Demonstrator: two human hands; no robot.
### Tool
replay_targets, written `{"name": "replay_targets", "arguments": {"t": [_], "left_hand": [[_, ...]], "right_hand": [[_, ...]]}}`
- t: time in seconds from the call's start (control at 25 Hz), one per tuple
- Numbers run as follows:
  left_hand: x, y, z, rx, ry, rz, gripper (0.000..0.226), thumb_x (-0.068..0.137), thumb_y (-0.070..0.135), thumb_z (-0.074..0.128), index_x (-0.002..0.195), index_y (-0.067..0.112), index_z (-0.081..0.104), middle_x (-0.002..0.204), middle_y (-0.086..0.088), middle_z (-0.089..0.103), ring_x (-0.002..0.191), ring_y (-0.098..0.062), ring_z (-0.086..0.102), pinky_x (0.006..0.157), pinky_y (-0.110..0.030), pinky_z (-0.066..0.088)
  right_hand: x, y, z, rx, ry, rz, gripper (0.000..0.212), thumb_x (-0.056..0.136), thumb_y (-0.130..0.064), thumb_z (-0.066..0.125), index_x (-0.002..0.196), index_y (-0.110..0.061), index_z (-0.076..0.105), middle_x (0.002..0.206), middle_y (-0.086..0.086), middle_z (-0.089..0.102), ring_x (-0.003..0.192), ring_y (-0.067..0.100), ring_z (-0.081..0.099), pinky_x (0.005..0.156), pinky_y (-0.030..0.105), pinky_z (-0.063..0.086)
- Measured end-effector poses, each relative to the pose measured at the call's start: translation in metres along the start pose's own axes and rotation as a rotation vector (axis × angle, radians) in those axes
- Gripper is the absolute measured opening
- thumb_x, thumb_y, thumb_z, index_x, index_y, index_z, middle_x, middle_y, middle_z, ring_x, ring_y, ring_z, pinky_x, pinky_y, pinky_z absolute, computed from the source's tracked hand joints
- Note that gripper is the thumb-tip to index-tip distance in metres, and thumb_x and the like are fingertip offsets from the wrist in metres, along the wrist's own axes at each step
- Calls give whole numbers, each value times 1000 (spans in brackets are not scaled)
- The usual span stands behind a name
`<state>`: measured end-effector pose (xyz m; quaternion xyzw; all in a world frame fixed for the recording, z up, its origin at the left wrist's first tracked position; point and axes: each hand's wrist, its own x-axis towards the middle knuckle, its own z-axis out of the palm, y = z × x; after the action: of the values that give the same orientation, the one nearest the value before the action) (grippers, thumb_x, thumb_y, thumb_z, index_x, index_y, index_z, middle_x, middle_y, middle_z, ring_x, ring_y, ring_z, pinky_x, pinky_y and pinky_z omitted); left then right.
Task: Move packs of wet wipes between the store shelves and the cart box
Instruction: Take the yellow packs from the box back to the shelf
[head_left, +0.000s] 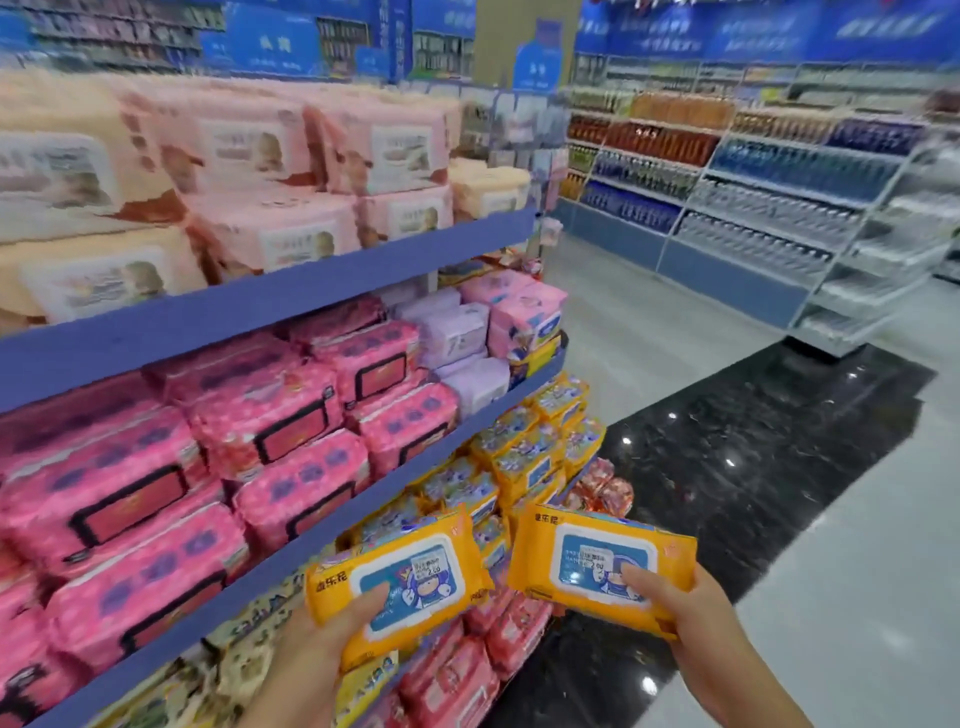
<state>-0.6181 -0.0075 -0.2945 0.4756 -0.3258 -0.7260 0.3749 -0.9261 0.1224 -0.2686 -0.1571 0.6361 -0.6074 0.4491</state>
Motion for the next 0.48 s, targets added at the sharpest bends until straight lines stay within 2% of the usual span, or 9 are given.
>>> {"name": "replay_targets", "arguments": {"t": [0.12,0.2,0.28,0.36,0.48], "left_hand": [[53,-6,43,76,44,-37,95,44,40,104,130,23,65,130,-5,71,118,-33,68,105,-56,48],[80,-9,77,84,22,-24,96,39,44,101,126,24,66,124,-3,74,114,-32,70,104,-56,49],[94,-10,108,126,15,15,108,36,42,103,134,24,60,124,-2,74,115,-31,69,106,-56,47],[108,-23,130,196,75,11,108,46,42,102,141,27,53,129,1,70,118,-25,66,106,-50,48],[124,-53,149,268,268,28,112,41,62,98,140,36,52,131,7,69,117,-20,68,104,-49,51]], "right_hand": [[50,-17,-29,25,50,6,51,69,-12,82,116,-5,66,102,19,77,94,39,75,98,57,52],[90,-29,-48,9,40,13,50,70,-13,81,118,-5,66,104,18,77,95,38,75,99,57,52],[127,-41,-63,-41,-2,13,51,71,-12,81,119,-6,65,105,16,77,96,37,75,99,57,52],[171,-52,-78,-134,-57,51,61,62,-16,87,119,-8,65,103,14,78,93,35,76,97,56,53],[235,-65,-82,-308,-207,103,84,42,-26,99,117,-12,64,99,11,79,88,33,77,88,52,58]]}}
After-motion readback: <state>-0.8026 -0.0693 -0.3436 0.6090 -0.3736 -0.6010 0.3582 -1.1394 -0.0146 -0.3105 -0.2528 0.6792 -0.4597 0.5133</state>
